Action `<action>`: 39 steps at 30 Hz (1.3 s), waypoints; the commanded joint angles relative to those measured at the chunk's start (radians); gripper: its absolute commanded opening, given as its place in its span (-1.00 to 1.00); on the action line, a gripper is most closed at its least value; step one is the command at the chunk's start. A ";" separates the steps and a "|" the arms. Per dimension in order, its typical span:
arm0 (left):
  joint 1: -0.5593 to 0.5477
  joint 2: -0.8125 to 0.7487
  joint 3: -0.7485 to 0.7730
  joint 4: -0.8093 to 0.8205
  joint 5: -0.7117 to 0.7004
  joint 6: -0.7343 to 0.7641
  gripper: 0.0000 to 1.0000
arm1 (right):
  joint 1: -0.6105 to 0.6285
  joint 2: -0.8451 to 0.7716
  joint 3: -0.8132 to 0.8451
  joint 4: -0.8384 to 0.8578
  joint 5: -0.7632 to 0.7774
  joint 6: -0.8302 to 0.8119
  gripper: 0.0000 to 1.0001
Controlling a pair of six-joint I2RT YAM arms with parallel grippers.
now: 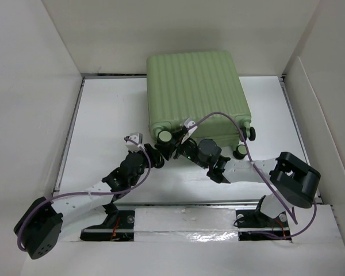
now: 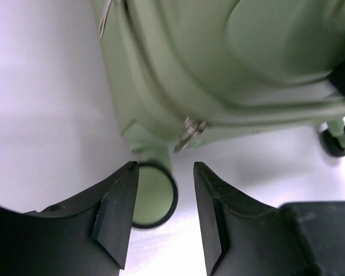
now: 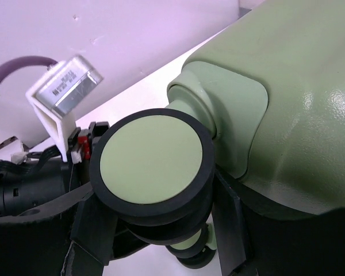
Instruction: Pack the luggage
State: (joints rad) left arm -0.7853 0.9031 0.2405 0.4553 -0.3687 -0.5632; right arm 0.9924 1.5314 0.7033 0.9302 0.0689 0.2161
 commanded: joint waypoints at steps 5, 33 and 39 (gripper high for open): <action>0.011 0.086 0.056 0.247 -0.050 0.095 -0.26 | -0.058 -0.054 0.025 0.173 0.046 0.035 -0.69; 0.187 0.060 0.009 0.287 -0.087 0.082 -1.00 | -0.020 -0.229 -0.087 0.041 0.025 -0.024 -1.00; 0.247 0.184 0.085 0.410 -0.067 0.108 -1.00 | 0.020 -0.218 -0.058 -0.004 -0.007 -0.038 -1.00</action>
State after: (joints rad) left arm -0.6102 1.0515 0.2653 0.7601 -0.2844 -0.4942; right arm 0.9874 1.3624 0.6064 0.8280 0.0616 0.1516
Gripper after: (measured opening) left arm 0.007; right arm 0.633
